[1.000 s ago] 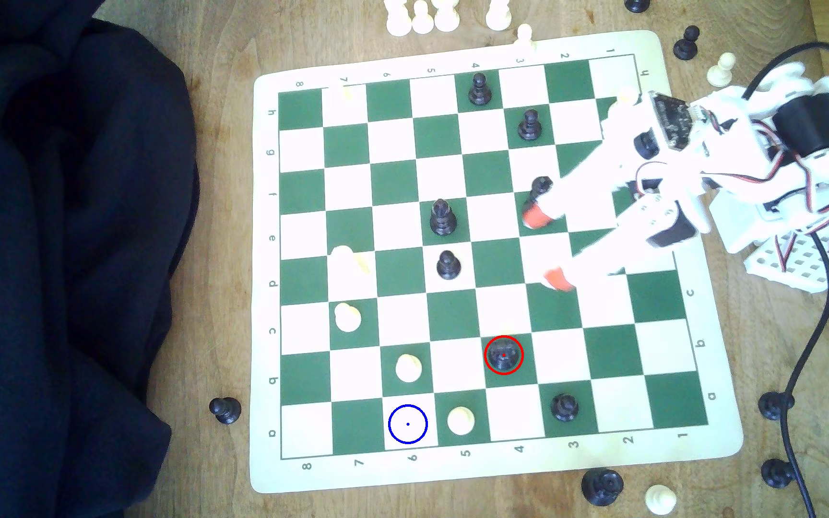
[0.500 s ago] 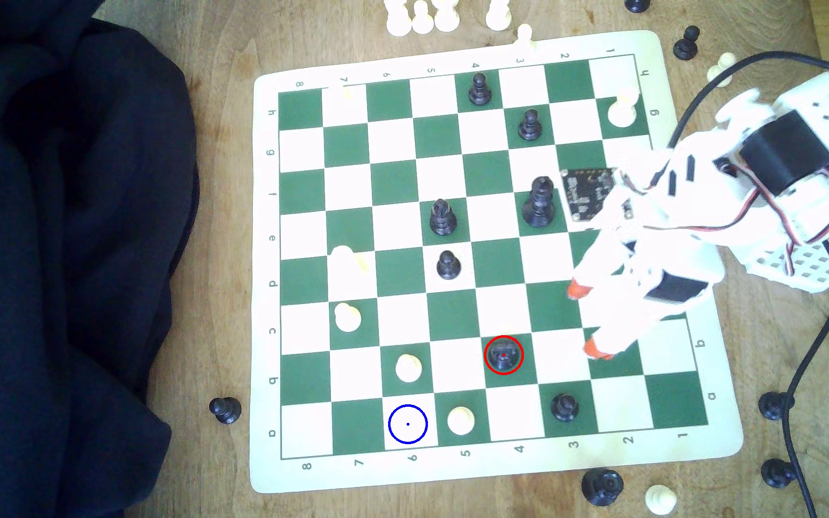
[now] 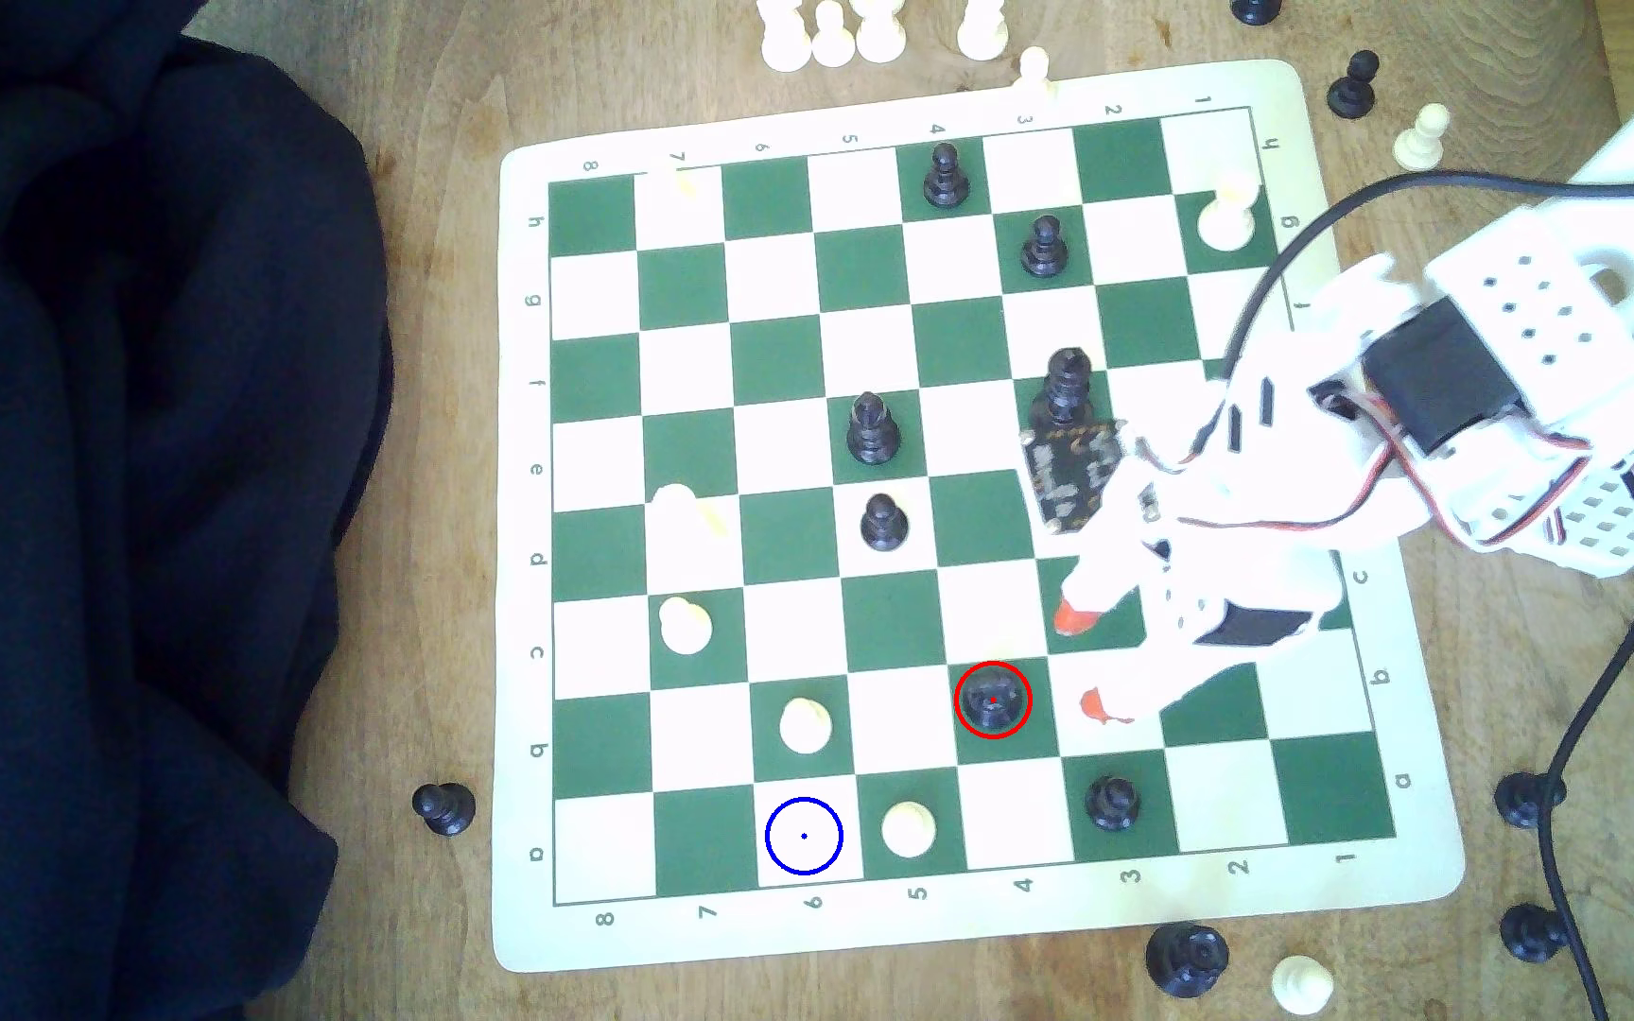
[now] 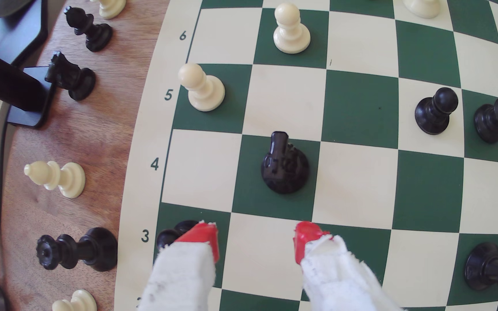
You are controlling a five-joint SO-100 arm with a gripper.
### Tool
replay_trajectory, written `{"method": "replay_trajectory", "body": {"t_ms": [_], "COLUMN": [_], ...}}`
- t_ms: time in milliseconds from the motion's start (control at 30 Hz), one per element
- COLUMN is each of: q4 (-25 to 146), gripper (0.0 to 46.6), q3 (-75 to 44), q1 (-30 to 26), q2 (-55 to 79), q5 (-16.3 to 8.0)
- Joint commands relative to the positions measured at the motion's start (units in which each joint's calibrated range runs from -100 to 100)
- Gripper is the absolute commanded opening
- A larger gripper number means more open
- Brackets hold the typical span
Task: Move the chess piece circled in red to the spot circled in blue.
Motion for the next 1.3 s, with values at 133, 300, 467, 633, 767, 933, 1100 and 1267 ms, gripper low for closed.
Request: {"method": "replay_trajectory", "body": {"t_ms": [133, 300, 467, 633, 767, 933, 1100, 1267], "q4": [-6.3, -8.0, -9.2, -9.5, -10.9, -12.1, -13.3, -14.2], "gripper": [13.6, 13.1, 12.5, 12.3, 11.2, 11.1, 9.6, 3.5], "q3": [-8.5, -9.8, -11.4, -12.7, -13.9, -15.0, -15.0, -15.2], "q1": [1.9, 1.9, 1.6, 0.9, 0.3, 0.3, 0.7, 0.7], "q2": [8.6, 12.7, 15.9, 18.5, 20.4, 22.7, 23.9, 24.8], "q5": [1.4, 1.9, 2.0, 2.4, 2.4, 2.7, 3.1, 3.3]}}
